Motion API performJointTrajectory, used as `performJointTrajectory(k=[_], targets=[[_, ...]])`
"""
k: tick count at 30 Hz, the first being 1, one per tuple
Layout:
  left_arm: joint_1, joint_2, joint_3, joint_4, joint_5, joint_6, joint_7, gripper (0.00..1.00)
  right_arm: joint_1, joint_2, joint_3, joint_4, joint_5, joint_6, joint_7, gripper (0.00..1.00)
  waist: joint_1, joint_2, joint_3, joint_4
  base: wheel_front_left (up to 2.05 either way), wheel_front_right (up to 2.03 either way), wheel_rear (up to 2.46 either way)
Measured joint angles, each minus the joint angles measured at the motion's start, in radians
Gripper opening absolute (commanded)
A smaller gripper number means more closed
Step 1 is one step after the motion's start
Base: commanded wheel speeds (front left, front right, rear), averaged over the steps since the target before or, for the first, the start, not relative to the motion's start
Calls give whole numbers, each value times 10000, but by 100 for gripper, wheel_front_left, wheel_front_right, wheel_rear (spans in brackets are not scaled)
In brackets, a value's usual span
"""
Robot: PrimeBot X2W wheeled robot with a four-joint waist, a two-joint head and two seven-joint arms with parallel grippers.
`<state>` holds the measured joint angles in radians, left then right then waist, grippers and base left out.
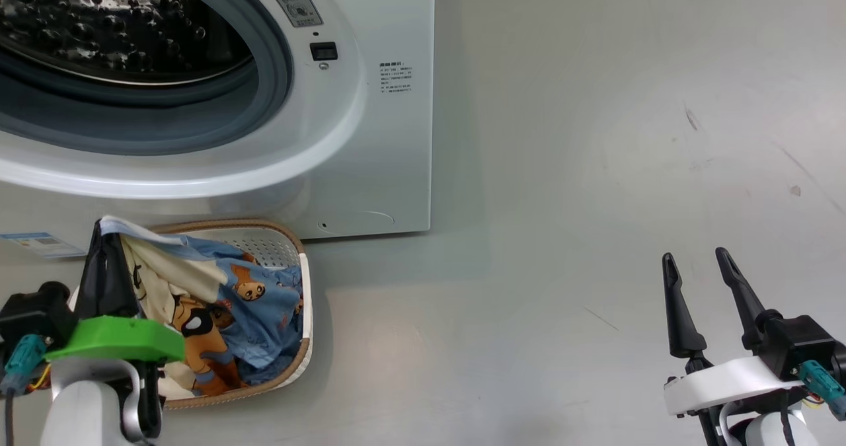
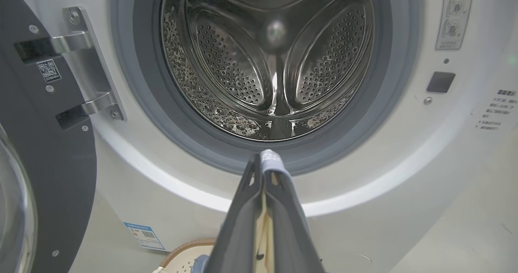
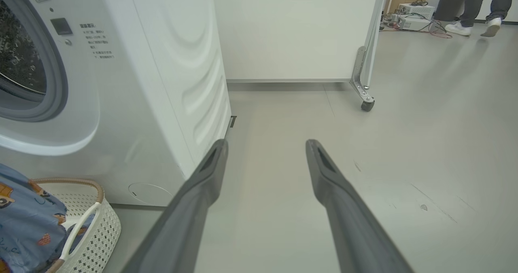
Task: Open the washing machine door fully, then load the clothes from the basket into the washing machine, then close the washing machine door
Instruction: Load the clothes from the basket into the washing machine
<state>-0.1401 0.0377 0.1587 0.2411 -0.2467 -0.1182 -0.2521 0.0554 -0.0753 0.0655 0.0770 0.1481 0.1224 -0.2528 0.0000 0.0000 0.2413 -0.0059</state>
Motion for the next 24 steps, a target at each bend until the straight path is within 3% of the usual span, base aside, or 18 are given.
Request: performJointTrajectory(k=[14,24], targets=[[-2674,150,6,449,0,-6,0,0,-872,-100,71,-226,-25,0,0,100,0,0,1783,-130,0,0,0],[-4512,1068,182,1279,46,-17,161,0,-1166,-13,355,-113,-23,0,0,100,0,0,2288,-402,0,0,0]])
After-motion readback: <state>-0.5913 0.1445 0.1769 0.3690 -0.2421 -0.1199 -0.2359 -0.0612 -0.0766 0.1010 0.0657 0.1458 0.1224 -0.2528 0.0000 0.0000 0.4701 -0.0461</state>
